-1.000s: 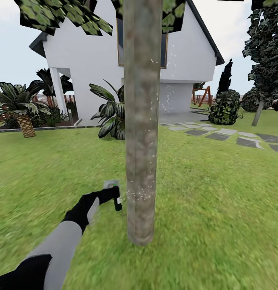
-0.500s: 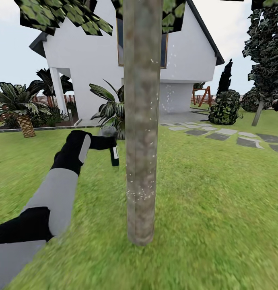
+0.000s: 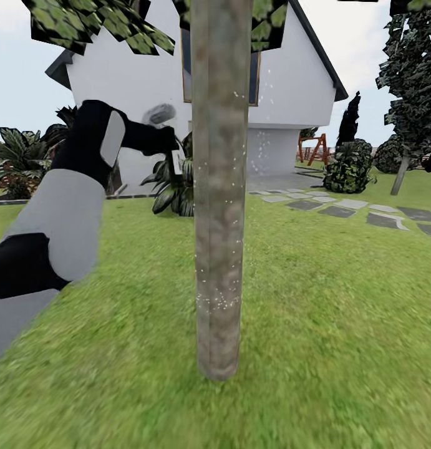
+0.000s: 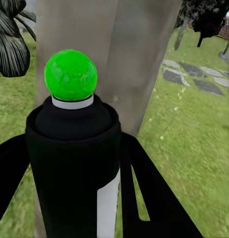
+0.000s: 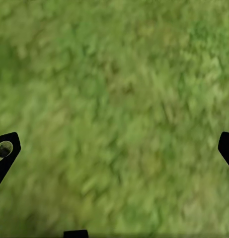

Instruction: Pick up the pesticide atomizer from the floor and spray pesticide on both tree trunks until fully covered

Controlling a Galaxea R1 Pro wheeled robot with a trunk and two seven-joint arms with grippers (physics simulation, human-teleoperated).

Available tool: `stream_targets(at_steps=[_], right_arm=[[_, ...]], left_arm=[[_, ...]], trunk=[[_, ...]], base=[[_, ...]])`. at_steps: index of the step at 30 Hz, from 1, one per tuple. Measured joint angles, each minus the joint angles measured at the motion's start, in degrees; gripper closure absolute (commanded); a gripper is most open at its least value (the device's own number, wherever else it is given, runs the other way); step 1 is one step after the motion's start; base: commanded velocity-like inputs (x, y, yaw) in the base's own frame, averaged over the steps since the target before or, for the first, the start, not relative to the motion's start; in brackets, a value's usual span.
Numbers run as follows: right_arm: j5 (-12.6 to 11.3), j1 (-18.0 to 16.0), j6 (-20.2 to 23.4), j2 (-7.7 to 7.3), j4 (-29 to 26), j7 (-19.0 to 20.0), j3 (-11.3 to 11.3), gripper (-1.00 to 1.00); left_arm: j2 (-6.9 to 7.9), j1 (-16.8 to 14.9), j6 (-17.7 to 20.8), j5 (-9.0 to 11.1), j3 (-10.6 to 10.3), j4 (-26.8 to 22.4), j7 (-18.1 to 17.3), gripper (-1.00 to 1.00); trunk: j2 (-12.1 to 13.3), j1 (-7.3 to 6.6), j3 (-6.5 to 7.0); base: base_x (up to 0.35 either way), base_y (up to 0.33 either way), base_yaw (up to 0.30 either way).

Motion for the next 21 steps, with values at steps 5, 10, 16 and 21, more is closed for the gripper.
stream_targets(at_steps=[5,10,16,21], right_arm=[[0.0,0.03,0.0,0.0,0.0,0.0,0.0,-1.0],[0.0,0.01,0.0,0.0,0.0,0.0,0.01,-1.0],[0.0,0.03,0.0,0.0,0.0,0.0,0.02,-1.0],[0.0,0.02,0.0,0.0,0.0,0.0,0.02,-1.0]], left_arm=[[0.0,-6.39,0.06,0.03,-0.04,2.02,-0.09,1.0],[0.0,-10.9,0.12,0.05,-0.04,2.53,-0.11,1.0],[-0.06,-13.29,0.11,-0.1,-0.03,3.35,-0.1,1.0],[-0.42,-13.49,0.06,0.03,0.35,8.7,-0.09,1.0]], trunk=[[0.0,0.0,-0.01],[0.0,0.01,-0.01],[0.01,0.01,-0.01],[0.01,0.01,-0.01]], base=[[0.0,0.0,0.0],[0.0,0.0,0.0],[0.0,0.0,0.0],[0.0,0.0,0.0]])
